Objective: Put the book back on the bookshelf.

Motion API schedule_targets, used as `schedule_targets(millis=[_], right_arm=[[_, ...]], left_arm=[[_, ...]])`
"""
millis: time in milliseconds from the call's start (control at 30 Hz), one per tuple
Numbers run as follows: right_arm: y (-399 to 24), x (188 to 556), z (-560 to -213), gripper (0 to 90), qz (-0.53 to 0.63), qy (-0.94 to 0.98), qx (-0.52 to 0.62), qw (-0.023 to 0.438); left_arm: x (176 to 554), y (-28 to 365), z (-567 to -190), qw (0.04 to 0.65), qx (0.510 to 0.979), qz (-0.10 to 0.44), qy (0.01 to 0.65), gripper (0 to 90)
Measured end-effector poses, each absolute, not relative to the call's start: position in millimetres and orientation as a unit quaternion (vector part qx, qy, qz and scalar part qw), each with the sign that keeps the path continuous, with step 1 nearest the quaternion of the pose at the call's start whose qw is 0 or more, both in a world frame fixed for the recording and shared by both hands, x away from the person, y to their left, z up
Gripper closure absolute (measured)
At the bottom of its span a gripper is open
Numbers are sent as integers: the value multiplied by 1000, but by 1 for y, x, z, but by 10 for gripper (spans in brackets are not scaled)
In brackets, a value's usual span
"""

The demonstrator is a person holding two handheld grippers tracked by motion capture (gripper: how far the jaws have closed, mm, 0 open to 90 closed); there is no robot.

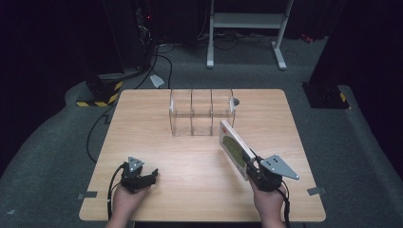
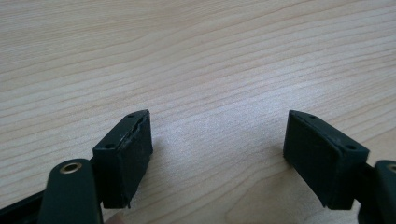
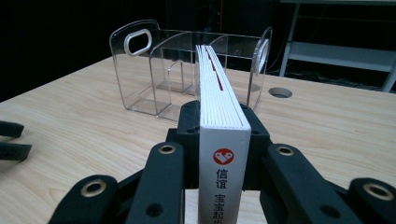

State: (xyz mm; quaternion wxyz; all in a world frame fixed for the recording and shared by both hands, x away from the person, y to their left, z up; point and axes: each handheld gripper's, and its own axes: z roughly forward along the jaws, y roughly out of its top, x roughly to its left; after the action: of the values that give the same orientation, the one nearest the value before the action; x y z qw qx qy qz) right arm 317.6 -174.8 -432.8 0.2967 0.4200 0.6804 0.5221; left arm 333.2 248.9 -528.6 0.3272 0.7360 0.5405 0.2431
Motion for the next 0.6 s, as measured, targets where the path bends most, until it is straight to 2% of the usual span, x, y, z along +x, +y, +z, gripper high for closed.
schedule_targets(millis=[600], right_arm=[[-166,342,-418,752,521,669,427,314]], left_arm=[[333,249,-528,327,736,243,541,242]])
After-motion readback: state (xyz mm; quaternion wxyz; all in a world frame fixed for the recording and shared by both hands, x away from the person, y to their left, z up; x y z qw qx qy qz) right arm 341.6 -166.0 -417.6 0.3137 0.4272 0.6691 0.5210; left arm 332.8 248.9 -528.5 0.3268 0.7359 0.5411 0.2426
